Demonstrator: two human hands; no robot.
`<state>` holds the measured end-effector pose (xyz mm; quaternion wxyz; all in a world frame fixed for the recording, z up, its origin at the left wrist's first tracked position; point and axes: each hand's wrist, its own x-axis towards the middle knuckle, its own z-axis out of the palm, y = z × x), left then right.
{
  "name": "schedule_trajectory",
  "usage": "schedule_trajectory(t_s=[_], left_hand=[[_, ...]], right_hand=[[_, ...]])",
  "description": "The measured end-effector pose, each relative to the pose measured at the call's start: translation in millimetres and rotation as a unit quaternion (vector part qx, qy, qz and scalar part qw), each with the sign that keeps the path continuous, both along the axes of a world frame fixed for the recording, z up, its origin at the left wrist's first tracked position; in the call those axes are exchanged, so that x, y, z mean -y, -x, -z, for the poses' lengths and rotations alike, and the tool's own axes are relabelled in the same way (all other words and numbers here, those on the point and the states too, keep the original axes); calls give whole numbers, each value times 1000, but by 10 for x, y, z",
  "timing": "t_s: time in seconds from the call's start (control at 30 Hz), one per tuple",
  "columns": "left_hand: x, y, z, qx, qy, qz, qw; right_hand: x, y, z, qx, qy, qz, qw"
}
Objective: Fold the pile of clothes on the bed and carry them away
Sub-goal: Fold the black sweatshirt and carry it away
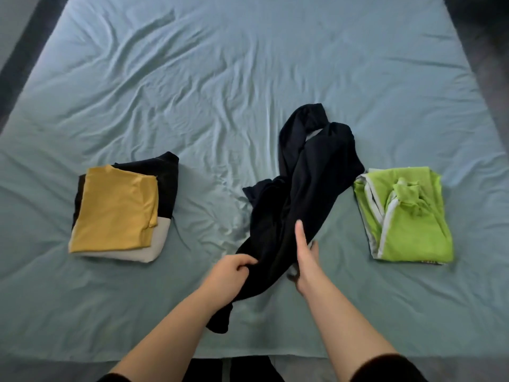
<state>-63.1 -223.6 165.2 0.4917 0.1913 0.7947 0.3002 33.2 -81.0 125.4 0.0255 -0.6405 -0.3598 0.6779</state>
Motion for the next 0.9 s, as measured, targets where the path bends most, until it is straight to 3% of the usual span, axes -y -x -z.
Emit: schedule_trajectory(t_s=[0.07, 0.17, 0.23, 0.33, 0.43, 0.53, 0.63, 0.7, 0.83, 0.9], left_hand=[[62, -128, -40, -33, 22, 76, 996], [104, -266, -28, -23, 33, 105, 994], [111, -258, 6, 10, 8, 32, 999], [37, -202, 138, 32, -25, -161, 986], [-143, -229, 358, 108, 15, -251, 962], [-353, -408, 638, 130, 82, -216, 964], [-471, -585, 875, 138, 52, -231, 962], [-522, -643, 922, 72, 57, -200, 975], [-510, -849, 737, -97, 90, -18, 991], [-498, -1058, 659, -135, 55, 64, 987]], right_hand=[[-84, 215, -22, 10, -117, -67, 991], [-112, 295, 90, 27, -147, -111, 983], [-96, 203, 151, 14, -105, -80, 991], [-6, -91, 191, 2, -13, -53, 999], [176, -558, 257, -38, 87, -83, 992], [218, -967, 332, -37, 141, -135, 980], [117, -1176, 368, -11, 116, -207, 971], [-8, -1191, 381, 25, 43, -252, 966], [-226, -945, 346, 25, -101, -151, 983], [-293, -714, 348, 10, -159, -190, 969]])
